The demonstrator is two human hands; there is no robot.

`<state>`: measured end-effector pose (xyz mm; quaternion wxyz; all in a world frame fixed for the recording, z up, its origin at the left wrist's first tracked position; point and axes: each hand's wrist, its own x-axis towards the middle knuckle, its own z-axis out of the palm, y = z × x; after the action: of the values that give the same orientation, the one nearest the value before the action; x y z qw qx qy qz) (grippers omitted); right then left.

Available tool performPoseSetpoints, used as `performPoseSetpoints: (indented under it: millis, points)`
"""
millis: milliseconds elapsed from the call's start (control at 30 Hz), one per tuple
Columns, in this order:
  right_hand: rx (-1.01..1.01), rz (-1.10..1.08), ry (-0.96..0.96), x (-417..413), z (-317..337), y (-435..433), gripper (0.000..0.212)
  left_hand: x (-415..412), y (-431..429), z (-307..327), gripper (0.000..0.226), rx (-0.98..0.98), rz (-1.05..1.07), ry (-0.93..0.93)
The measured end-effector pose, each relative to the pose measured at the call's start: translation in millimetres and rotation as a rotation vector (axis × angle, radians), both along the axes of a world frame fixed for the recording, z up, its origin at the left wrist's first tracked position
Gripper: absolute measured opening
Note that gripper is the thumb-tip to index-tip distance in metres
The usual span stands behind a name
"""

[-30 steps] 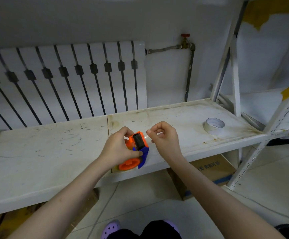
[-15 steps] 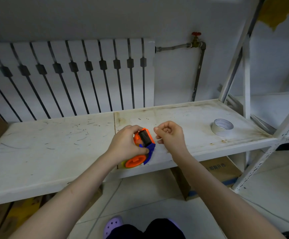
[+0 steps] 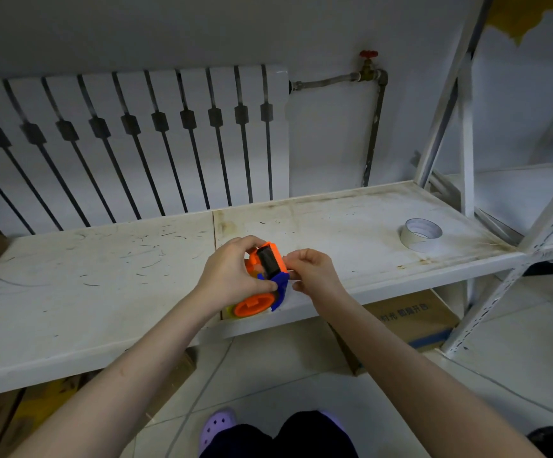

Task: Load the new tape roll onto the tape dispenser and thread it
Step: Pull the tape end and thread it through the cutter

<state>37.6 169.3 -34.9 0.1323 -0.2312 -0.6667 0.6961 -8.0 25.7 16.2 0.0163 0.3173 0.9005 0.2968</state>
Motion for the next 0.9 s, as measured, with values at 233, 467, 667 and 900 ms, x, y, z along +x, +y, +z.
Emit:
performPoseSetpoints:
  millis: [233, 467, 667, 900]
  points:
    - [-0.085, -0.071, 0.009, -9.2, -4.2, -10.1, 0.010, -2.7, -7.5, 1.1, 0.070, 0.049, 0.009, -0.051]
    - [-0.096, 0.230, -0.013, -29.0, -15.6, -22.9, 0.053, -10.0, -18.8, -2.3, 0.073, 0.152, 0.037, -0.150]
    - [-0.255, 0.293, -0.017, -43.7, -27.0, -22.9, 0.052, -16.3, -33.0, -5.5, 0.070, 0.259, 0.037, -0.246]
    - [-0.065, 0.182, 0.069, -26.8, -14.1, -10.3, 0.019, -25.2, -38.0, -6.4, 0.047, 0.613, 0.244, -0.463]
